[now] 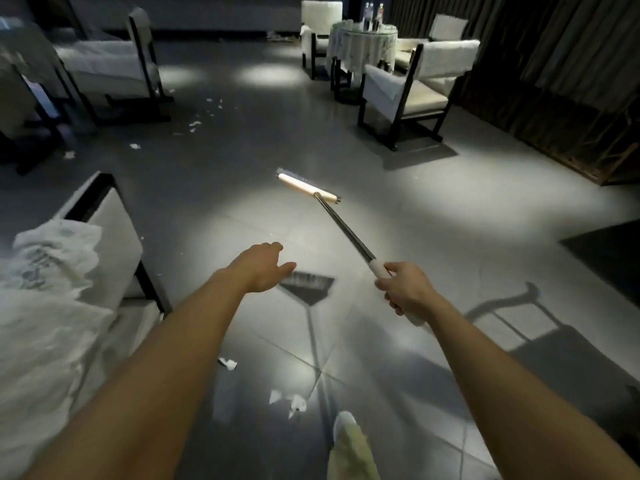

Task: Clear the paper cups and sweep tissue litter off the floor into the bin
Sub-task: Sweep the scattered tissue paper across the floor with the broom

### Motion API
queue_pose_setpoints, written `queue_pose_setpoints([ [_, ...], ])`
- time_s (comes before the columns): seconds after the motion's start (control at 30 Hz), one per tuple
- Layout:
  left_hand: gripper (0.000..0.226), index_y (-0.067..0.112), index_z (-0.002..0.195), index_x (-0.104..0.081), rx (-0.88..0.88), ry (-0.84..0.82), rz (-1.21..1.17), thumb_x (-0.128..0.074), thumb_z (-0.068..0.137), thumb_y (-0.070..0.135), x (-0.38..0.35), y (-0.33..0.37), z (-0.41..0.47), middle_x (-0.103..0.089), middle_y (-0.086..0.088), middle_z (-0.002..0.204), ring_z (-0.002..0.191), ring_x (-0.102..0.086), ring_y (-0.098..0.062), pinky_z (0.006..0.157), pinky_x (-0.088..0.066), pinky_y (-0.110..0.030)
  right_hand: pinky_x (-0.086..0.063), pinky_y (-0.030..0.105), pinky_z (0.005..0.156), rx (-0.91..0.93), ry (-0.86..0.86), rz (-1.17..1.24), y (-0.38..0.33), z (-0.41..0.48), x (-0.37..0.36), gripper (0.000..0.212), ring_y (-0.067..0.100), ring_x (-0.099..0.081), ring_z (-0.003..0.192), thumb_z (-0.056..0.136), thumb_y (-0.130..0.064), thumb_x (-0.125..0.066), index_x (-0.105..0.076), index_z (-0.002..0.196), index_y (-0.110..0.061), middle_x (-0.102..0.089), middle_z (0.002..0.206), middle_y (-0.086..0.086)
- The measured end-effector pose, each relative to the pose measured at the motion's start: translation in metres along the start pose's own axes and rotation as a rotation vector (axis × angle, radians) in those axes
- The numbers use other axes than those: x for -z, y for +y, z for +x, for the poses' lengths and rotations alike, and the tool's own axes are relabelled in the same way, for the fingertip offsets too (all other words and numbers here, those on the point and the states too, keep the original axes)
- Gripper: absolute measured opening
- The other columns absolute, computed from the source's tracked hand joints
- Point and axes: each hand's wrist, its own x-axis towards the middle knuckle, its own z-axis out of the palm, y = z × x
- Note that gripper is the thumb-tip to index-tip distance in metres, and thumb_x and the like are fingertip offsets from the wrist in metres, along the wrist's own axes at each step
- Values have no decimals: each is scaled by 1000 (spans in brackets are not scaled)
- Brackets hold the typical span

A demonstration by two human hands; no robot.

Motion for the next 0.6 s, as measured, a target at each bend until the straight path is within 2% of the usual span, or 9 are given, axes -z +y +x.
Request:
queue_pose_setpoints([
  [0.2, 58, 12, 144, -33, 75, 59, -12, -42, 97, 45, 80, -7, 163, -39, -8, 147, 133, -38, -26, 106, -32, -37, -36, 22, 37, 57, -90, -73, -87, 202, 40, 18, 18, -44, 43, 91, -9, -57, -60, 108, -4, -50, 62, 9],
  [0.3, 55, 11, 140, -37, 175, 77, -41, -42, 97, 45, 106, -48, 234, -43, -9, 143, 129, -42, -27, 105, -34, -38, -35, 20, 35, 89, -142, -71, -139, 296, 32, 13, 17, -44, 42, 90, -7, -56, -59, 102, -3, -50, 60, 9],
  [0.4, 61, 12, 145, -30, 295, 71, -84, -43, 96, 46, 120, -101, 317, -36, -8, 149, 136, -35, -26, 111, -30, -37, -34, 17, 32, 112, -173, -69, -186, 391, 11, 9, 17, -43, 42, 90, -6, -55, -60, 98, -6, -49, 60, 8],
  [0.6, 65, 9, 145, -29, 377, 68, -80, -43, 95, 48, 187, -195, 502, -40, -11, 146, 133, -39, -27, 108, -33, -38, -31, 17, 32, 158, -215, -59, -305, 591, -31, 5, 17, -38, 42, 89, -2, -53, -56, 85, -2, -45, 60, 9],
])
